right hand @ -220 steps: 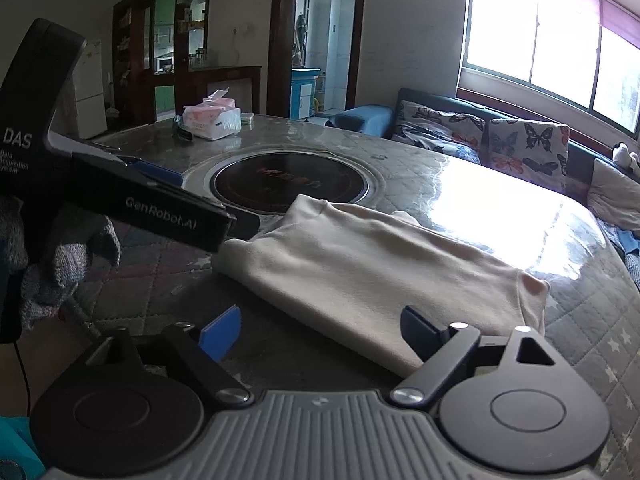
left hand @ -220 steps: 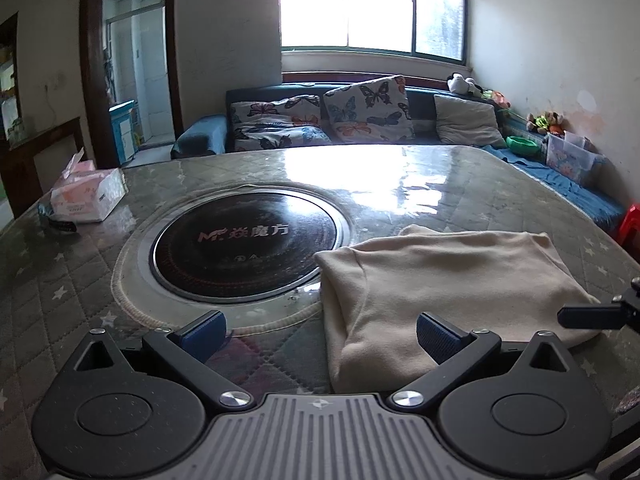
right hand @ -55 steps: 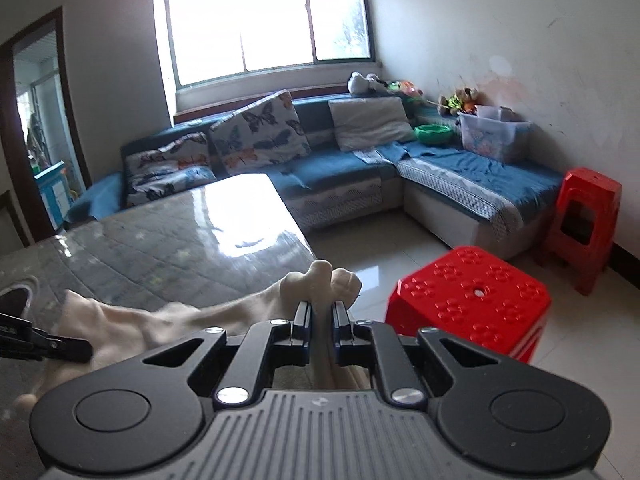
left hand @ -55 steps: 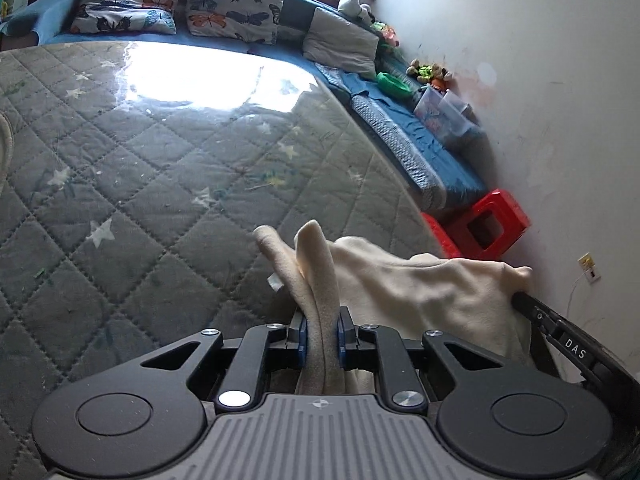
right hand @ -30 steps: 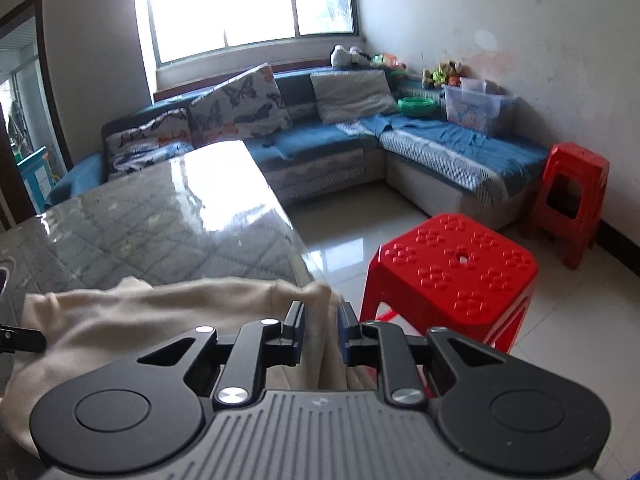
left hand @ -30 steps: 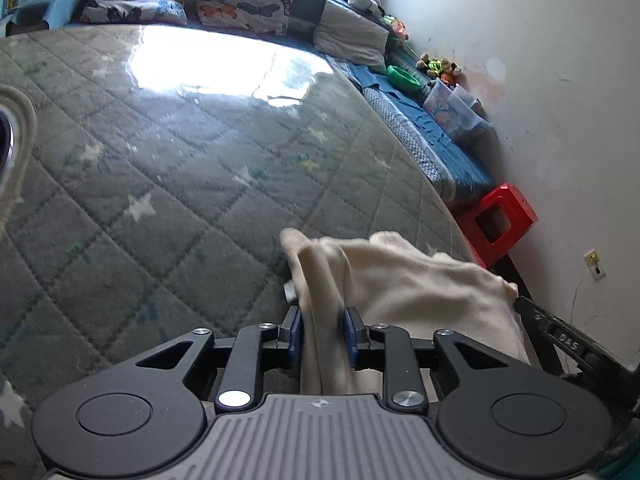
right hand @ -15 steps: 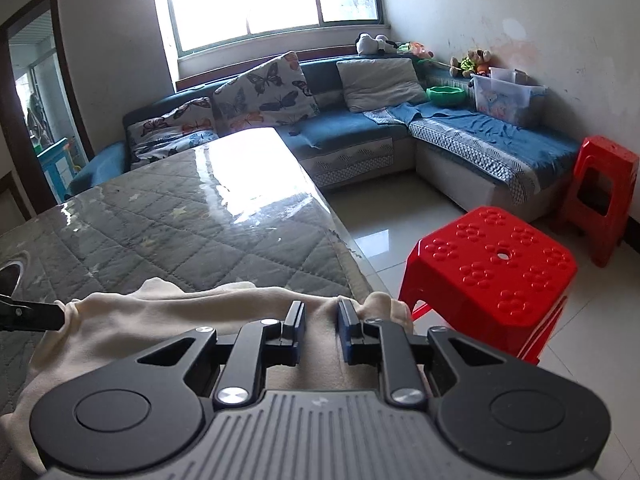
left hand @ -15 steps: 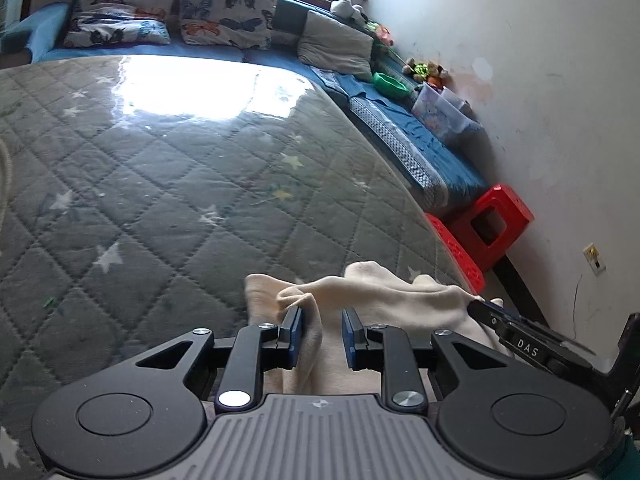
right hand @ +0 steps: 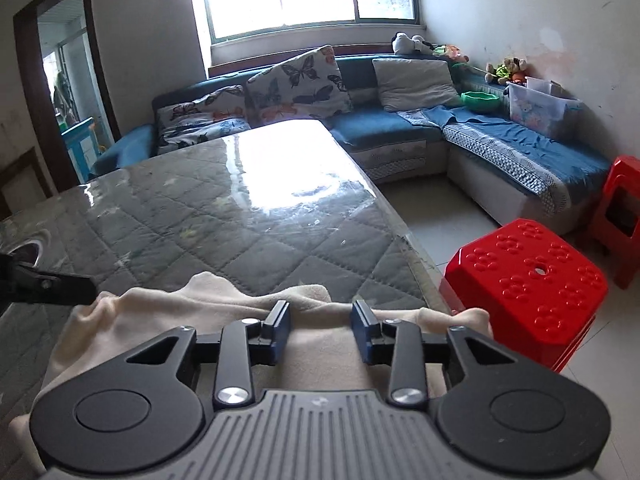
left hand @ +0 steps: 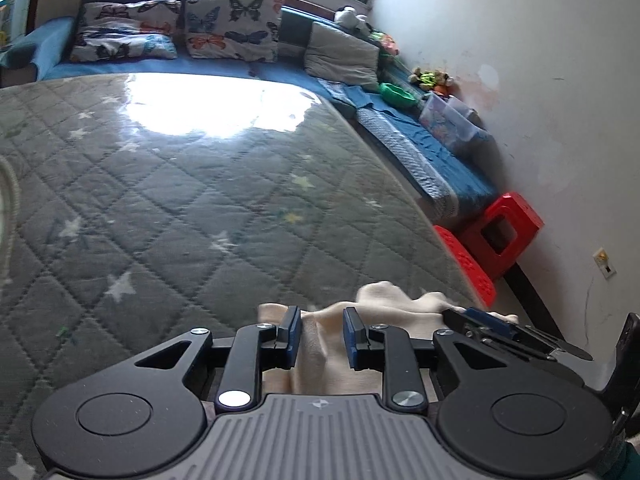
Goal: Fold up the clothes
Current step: 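Lower the folded sweatshirt onto the table and open both tools, then withdraw both open tools from the folded sweatshirt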
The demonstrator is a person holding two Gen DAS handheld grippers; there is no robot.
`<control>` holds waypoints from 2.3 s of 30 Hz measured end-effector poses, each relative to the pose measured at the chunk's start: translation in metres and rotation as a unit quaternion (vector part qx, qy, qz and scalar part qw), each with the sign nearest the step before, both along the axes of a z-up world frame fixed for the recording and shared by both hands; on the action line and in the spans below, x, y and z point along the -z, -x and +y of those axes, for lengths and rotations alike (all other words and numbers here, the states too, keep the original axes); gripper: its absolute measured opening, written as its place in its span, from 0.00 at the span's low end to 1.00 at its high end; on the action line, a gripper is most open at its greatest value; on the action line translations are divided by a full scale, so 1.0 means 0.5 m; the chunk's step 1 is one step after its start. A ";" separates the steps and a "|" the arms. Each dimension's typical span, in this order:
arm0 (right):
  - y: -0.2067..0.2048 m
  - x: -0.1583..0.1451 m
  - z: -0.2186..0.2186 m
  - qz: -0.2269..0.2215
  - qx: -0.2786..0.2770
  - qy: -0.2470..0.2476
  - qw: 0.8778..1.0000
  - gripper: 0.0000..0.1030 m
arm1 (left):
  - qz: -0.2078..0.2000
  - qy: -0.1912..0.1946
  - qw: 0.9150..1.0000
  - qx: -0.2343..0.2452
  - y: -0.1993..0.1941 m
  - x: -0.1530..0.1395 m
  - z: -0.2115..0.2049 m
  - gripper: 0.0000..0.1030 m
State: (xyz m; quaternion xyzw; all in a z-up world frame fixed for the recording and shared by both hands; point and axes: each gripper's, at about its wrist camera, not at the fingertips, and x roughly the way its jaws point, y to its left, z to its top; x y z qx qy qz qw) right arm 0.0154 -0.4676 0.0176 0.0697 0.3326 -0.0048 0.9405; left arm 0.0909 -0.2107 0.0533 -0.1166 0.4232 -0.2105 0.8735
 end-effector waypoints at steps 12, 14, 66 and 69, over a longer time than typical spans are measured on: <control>0.052 -0.027 0.056 -0.019 -0.049 0.023 0.998 0.49 | -0.013 0.007 1.000 0.001 0.023 -0.016 0.011 0.30; 0.048 -0.015 0.071 -0.014 -0.056 0.040 0.998 0.51 | -0.015 0.001 1.000 0.008 0.027 -0.012 0.000 0.30; 0.304 -0.020 0.017 -0.039 0.015 0.035 0.999 0.88 | -0.056 -0.076 0.994 0.049 0.237 0.047 0.026 0.55; 0.306 -0.023 0.026 -0.041 0.019 0.035 0.998 0.93 | -0.058 -0.082 0.994 0.048 0.239 0.046 0.027 0.64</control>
